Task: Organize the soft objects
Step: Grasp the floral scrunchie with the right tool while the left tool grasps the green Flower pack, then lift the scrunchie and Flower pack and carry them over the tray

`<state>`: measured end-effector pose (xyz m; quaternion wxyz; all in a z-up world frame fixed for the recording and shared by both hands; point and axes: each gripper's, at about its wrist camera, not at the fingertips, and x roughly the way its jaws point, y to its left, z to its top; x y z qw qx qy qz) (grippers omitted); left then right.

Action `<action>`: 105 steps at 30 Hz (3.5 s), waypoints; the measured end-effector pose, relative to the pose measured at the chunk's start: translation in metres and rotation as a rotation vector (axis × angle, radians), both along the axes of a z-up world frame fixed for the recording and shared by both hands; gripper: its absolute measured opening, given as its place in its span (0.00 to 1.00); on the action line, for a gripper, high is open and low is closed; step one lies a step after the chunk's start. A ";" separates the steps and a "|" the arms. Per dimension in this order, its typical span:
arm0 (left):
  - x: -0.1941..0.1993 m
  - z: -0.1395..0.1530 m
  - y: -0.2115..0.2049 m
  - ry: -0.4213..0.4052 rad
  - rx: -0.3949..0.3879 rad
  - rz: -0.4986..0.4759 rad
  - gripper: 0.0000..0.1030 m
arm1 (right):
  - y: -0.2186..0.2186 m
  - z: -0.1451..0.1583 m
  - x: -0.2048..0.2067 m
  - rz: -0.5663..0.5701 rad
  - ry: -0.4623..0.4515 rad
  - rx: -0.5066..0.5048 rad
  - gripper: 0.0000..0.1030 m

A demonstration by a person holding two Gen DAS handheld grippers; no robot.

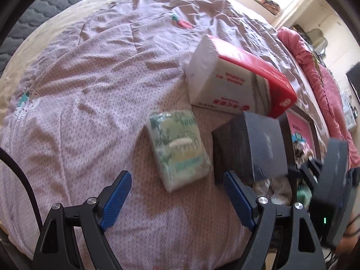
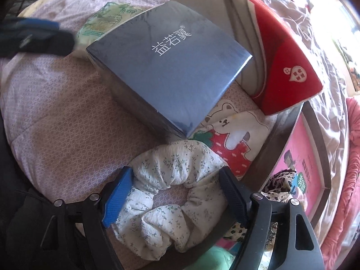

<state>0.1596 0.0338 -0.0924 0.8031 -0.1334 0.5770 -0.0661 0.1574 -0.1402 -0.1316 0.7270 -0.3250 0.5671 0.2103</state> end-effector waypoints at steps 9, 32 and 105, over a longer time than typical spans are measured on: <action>0.035 -0.027 -0.007 0.086 0.047 0.071 0.82 | -0.024 0.009 -0.027 -0.117 -0.033 0.198 0.24; -0.006 0.033 -0.007 -0.107 -0.035 0.025 0.42 | -0.084 0.108 -0.063 -0.399 -0.236 0.685 0.15; -0.072 0.065 -0.248 -0.139 0.075 -0.510 0.42 | -0.251 0.132 -0.135 -0.782 -0.476 0.693 0.16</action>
